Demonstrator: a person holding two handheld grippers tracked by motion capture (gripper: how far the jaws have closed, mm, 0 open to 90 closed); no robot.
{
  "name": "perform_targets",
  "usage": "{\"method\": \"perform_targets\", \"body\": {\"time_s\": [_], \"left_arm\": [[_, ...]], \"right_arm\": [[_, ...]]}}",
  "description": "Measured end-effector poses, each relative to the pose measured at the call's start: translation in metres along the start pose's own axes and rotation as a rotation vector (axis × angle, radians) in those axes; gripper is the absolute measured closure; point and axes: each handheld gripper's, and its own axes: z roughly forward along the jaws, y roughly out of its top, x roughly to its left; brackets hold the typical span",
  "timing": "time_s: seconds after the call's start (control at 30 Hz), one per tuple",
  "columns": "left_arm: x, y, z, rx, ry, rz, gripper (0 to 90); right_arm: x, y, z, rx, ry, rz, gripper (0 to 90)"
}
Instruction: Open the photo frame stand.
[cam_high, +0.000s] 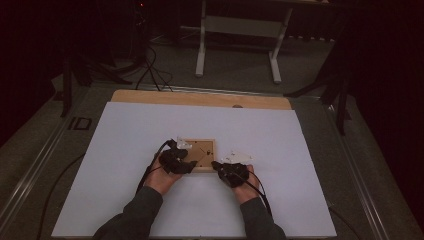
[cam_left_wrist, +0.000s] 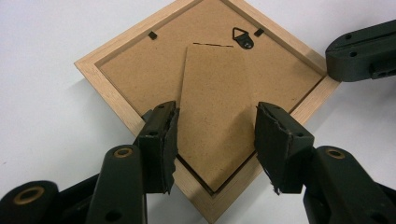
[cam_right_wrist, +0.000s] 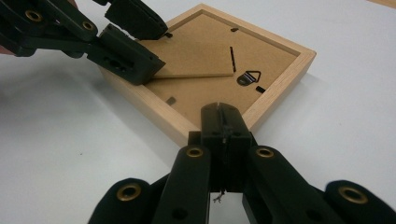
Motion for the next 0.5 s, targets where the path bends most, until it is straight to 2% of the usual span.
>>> {"method": "perform_targets", "body": {"time_s": [0.2, 0.5], "left_arm": [[-0.001, 0.005, -0.001, 0.024, 0.007, 0.008, 50.4], [-0.001, 0.014, -0.01, -0.002, 0.004, -0.01, 50.5]], "right_arm": [[0.0, 0.0, 0.0, 0.0, 0.0, 0.0, 89.7], [0.0, 0.0, 0.0, 0.0, 0.0, 0.0, 89.7]]}}
